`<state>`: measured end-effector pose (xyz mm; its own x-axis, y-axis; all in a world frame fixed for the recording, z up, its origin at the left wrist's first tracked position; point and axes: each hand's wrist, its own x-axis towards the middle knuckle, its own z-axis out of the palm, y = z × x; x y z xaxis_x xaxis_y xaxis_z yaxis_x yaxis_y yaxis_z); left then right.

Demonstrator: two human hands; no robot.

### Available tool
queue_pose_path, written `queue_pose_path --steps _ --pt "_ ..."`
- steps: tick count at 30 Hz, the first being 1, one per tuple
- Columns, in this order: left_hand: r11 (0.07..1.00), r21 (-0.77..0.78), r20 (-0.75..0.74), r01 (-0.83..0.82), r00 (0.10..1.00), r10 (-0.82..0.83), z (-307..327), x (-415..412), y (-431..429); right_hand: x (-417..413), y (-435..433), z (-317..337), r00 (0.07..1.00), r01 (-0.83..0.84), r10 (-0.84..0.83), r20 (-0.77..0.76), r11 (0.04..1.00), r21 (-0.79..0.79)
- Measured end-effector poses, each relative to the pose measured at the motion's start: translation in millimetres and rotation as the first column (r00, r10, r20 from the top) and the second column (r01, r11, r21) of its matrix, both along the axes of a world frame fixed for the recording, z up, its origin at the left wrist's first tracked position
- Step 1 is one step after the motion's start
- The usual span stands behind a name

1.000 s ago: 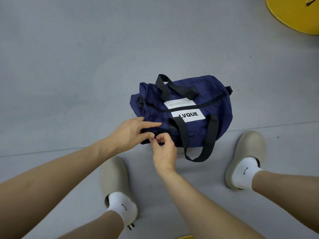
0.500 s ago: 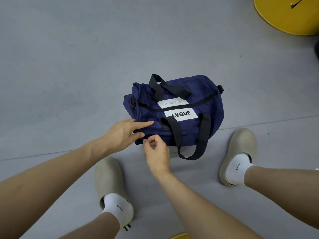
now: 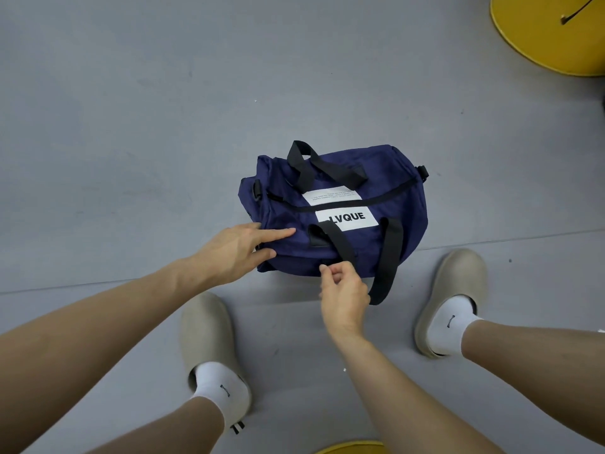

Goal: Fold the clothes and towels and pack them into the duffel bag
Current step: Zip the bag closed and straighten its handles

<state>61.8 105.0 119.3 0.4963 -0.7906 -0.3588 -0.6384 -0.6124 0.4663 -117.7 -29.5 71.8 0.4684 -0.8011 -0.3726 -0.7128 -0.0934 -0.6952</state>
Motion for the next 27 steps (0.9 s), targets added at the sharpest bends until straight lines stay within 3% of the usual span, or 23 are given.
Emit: queue_pose_path --steps 6,11,15,18,20,23,25,27 --pt "1.0 -0.006 -0.009 0.005 1.0 -0.005 -1.6 1.9 0.5 -16.2 -31.8 -4.6 0.992 0.128 -0.127 -0.014 0.992 0.007" --pt "1.0 0.013 -0.024 0.009 1.0 -0.008 1.2 0.4 -2.6 -23.2 -60.0 -1.3 0.992 0.098 -0.102 -0.075 0.994 -0.054" --pt "0.998 0.039 -0.005 0.051 0.999 -0.051 8.6 1.2 -5.3 -18.1 -77.5 14.8 0.969 -0.141 0.139 -0.206 0.99 0.003" --pt "0.996 0.067 0.145 0.067 0.987 -0.076 20.4 10.6 -6.1 -7.4 -110.5 46.0 0.893 -0.347 0.333 -0.301 0.938 0.007" --pt "1.0 0.024 0.258 0.002 0.966 -0.008 29.0 18.3 -9.2 4.4 -143.1 69.1 0.917 -0.346 0.29 -0.274 0.92 -0.184" --pt "0.986 -0.058 0.306 -0.156 0.937 0.167 35.9 23.1 -19.4 31.5 -190.4 86.1 0.948 -0.316 0.259 -0.185 0.836 -0.448" --pt "0.963 -0.056 0.289 -0.263 0.919 0.268 40.2 24.8 -30.3 51.4 -216.5 79.0 0.931 -0.365 0.291 -0.223 0.79 -0.492" --pt "0.939 -0.039 0.273 -0.343 0.9 0.34 43.2 24.6 -42.4 67.9 -238.5 71.6 0.886 -0.437 0.315 -0.34 0.813 -0.385"
